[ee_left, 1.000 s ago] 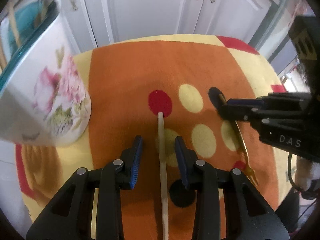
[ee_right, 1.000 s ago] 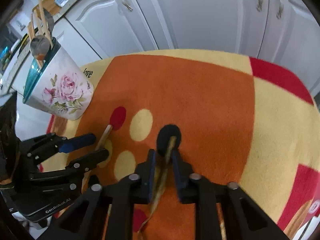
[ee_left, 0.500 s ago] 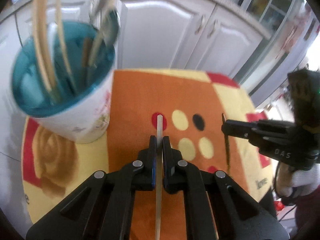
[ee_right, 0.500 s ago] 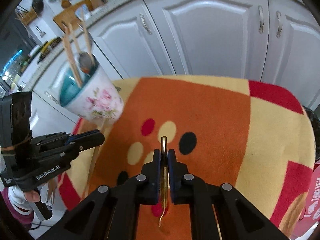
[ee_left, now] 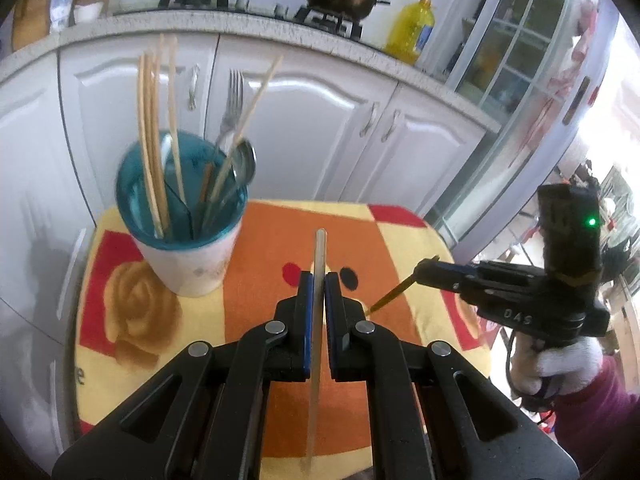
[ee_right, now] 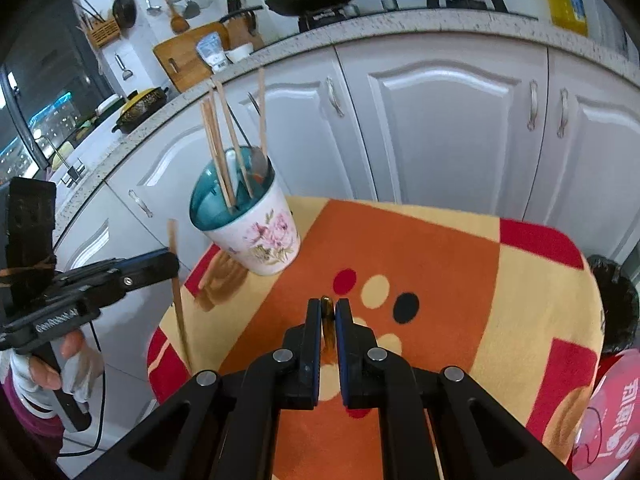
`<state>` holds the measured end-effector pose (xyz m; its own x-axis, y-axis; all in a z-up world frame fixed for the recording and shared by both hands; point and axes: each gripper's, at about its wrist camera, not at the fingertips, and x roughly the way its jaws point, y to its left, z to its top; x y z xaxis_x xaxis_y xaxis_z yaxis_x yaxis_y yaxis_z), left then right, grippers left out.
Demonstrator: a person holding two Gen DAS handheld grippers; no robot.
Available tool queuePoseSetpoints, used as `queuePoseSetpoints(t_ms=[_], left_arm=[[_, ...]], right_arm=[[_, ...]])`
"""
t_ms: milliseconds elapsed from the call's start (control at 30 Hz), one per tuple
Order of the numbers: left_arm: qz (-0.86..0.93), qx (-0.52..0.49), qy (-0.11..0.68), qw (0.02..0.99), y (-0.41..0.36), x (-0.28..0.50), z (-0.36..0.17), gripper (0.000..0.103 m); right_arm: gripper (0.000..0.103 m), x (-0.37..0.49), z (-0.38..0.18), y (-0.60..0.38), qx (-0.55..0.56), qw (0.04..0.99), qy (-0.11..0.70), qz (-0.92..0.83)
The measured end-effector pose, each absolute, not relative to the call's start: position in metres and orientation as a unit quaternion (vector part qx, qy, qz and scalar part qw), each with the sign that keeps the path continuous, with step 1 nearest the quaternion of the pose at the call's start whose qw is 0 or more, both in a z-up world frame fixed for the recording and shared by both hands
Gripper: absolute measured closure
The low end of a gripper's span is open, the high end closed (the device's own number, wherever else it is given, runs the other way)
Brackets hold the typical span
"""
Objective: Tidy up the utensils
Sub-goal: 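Lift the chopstick and fork up over the holder with both grippers, then lower the chopstick and fork into the holder and open both grippers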
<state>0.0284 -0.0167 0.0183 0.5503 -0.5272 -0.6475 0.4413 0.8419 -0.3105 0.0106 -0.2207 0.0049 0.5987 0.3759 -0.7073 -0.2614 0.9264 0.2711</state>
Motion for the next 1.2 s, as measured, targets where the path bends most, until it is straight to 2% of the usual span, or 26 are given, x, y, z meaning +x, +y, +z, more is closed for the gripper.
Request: queuePoseSetpoints(t_ms=[433, 867, 1200], left_arm=[[-0.260, -0.069, 0.336, 0.902, 0.009, 0.025, 0.064, 0.099], [-0.237, -0.085, 0.276, 0.928, 0.057, 0.042, 0.142, 0.099], [-0.181, -0.063, 0.246, 0.950, 0.075, 0.081, 0.171, 0.099]], right_arm=[[0.097, 0.014, 0.051, -0.197, 0.043, 0.902, 0.376, 0.205], [0.097, 0.040, 0.113, -0.161, 0.030, 0.911, 0.329, 0.246], [0.097, 0.079, 0.125, -0.120, 0.020, 0.911, 0.322, 0.259]])
